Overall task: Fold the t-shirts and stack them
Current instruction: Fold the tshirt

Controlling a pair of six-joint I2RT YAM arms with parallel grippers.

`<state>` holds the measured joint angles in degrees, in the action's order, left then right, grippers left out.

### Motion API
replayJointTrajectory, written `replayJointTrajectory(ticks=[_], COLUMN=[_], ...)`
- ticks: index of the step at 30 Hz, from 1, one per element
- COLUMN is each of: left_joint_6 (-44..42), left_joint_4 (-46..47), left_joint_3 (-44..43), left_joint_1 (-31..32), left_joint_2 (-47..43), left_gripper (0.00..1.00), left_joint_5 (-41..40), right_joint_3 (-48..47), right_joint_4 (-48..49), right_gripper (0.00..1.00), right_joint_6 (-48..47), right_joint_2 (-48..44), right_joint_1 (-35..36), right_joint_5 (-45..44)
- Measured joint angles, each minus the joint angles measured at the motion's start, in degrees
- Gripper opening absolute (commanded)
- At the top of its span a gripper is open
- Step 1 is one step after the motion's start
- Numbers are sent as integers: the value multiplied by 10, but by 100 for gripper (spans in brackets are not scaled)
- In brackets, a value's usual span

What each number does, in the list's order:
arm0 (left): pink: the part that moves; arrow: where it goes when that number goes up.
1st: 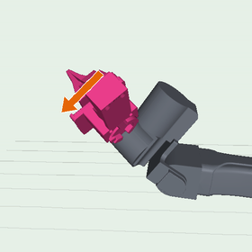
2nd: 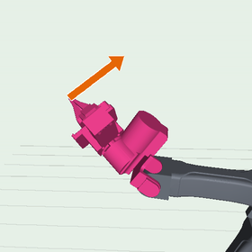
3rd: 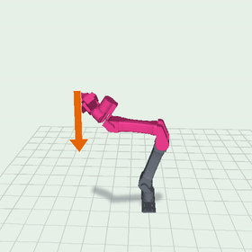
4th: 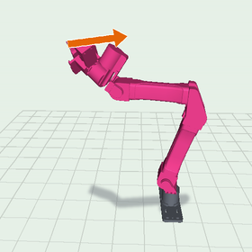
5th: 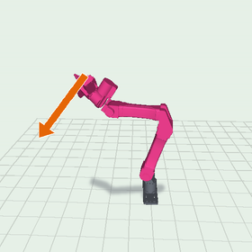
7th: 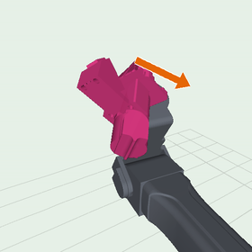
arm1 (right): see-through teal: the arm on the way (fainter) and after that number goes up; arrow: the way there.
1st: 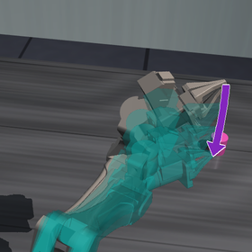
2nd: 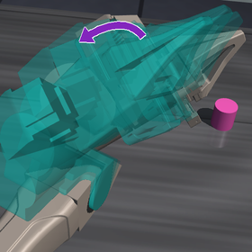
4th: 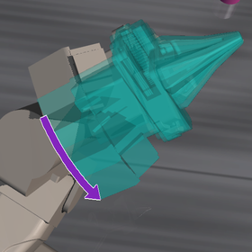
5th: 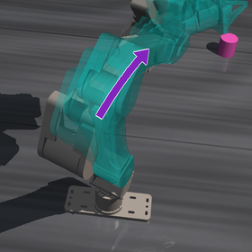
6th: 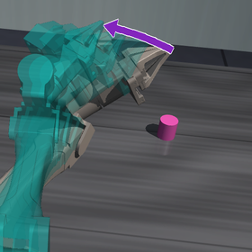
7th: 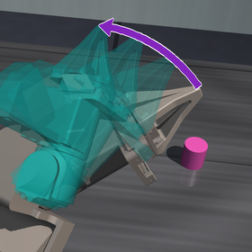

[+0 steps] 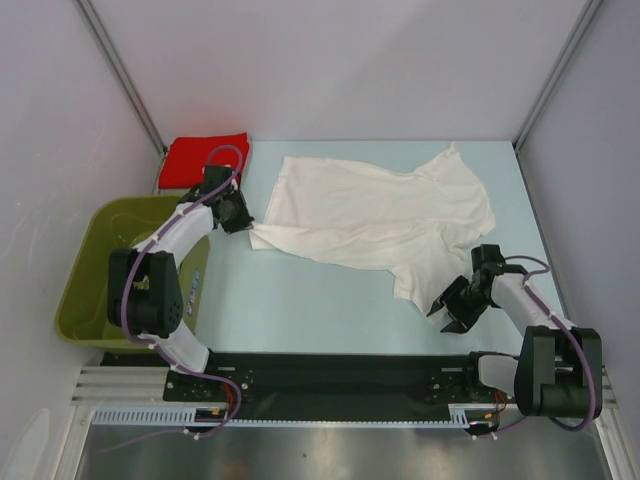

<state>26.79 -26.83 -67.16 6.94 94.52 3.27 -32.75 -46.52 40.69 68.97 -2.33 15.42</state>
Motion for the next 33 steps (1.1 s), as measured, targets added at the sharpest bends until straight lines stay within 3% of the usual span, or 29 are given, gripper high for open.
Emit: replayJointTrajectory(ticks=[21, 24, 27, 28, 33], left_joint_6=[-4, -4, -4, -5, -10], left_joint_4=[-7, -7, -7, -7, -8], left_joint_3=[3, 3, 3, 3, 3], left_joint_1=[0, 0, 0, 0, 0], left_joint_2=[0, 0, 0, 0, 0], left_gripper=[0, 0, 0, 0, 0], left_joint_5=[0, 0, 0, 0, 0], right_joint_3=[52, 54, 58, 59, 37], right_joint_4=[67, 70, 73, 72, 22], right_gripper=[37, 31, 4, 0, 0], right_joint_6=[69, 76, 80, 82, 71], right_joint_2=[-25, -25, -26, -26, -48], right_joint_1=[-30, -30, -31, -32, -50], right_joint_5=[14, 15, 11, 9, -28])
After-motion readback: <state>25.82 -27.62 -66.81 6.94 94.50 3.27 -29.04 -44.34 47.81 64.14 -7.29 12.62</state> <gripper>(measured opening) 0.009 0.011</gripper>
